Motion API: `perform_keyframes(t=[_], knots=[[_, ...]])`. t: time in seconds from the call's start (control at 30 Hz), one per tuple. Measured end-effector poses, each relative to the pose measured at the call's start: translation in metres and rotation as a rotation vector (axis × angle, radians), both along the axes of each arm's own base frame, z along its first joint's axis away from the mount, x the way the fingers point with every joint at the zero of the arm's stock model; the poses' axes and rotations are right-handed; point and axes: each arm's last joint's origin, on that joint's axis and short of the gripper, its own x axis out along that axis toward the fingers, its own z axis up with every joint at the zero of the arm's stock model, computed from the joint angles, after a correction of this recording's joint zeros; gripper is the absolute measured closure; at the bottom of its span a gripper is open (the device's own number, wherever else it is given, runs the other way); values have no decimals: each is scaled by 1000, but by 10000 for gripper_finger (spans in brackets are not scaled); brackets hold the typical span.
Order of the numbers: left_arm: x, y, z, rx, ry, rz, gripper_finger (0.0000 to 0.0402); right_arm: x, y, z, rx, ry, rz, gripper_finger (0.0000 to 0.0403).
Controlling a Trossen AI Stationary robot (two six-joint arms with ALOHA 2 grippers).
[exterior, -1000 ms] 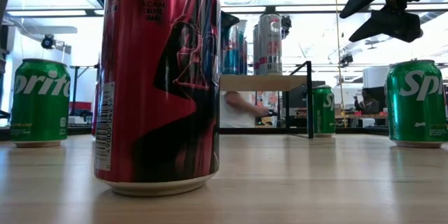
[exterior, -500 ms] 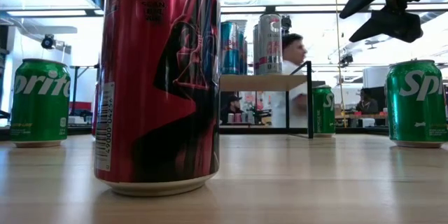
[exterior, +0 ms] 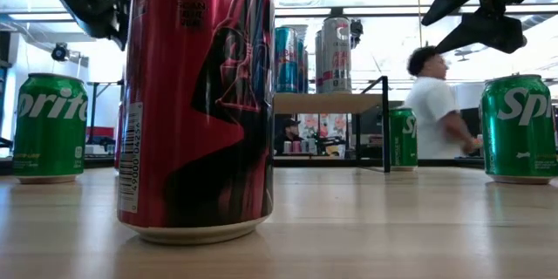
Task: Place canned beverage on shelf
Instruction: Put the blue soda can on the shelf aligned with the other blue soda can
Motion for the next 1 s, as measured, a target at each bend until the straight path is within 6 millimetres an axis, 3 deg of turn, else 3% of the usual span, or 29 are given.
perform_keyframes(t=[0.17, 0.57, 1.0], knots=[[17, 9, -10, -44, -7, 5, 100, 1, -2, 0, -2, 2, -8, 173], [63, 29, -7, -70, -11, -66, 100, 1, -2, 0, 29, -4, -22, 173], [61, 29, -8, -78, 22, -59, 100, 0, -2, -1, 20, 3, -17, 173]])
